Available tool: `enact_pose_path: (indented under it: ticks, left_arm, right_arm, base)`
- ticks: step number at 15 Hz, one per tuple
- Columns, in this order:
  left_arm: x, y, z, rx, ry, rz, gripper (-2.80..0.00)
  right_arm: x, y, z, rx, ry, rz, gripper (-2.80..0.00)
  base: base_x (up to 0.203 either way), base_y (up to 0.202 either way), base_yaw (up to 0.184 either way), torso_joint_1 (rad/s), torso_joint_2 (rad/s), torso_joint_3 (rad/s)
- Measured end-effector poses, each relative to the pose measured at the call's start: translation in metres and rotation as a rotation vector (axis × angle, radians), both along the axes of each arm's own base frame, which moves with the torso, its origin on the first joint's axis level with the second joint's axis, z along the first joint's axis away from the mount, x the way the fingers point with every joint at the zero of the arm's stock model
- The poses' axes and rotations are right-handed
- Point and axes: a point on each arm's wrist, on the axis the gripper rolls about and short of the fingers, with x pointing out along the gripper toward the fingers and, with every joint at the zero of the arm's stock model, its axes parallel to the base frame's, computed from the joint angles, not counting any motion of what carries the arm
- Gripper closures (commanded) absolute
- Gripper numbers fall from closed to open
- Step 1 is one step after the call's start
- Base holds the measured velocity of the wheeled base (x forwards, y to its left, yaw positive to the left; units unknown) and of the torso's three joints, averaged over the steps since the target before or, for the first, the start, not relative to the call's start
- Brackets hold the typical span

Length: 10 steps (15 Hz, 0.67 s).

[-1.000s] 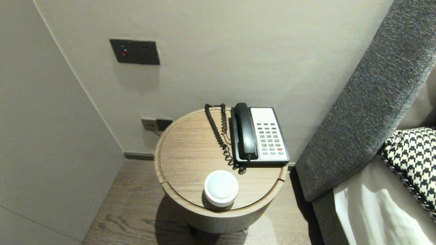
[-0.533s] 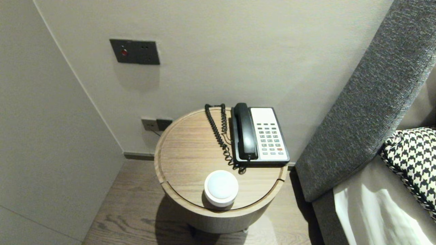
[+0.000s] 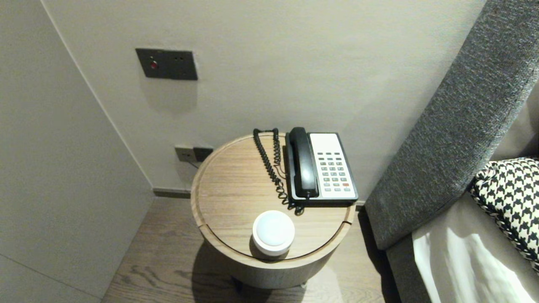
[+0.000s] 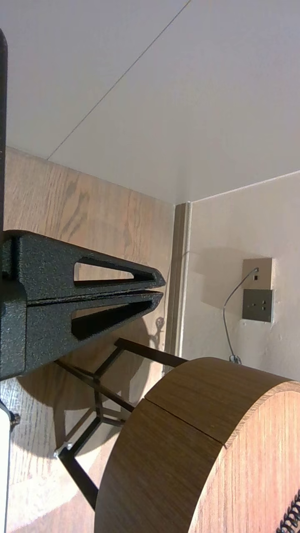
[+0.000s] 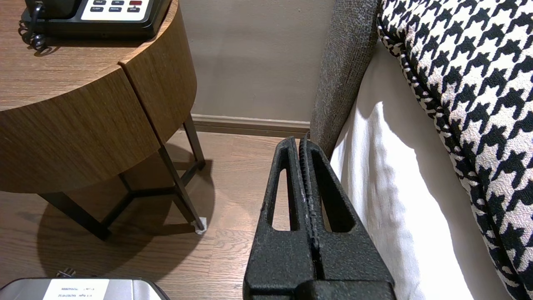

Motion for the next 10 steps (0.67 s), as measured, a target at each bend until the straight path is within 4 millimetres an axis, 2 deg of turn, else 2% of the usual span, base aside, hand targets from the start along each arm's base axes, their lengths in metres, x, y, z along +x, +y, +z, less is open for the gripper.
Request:
enact_pose_path:
  ticks: [10]
  left_arm:
    - [0.0,0.0,0.0,0.0,0.0,0.0,0.0]
  right_arm:
    - [0.0,0.0,0.0,0.0,0.0,0.0,0.0]
  base:
    - [0.0,0.0,0.0,0.0,0.0,0.0]
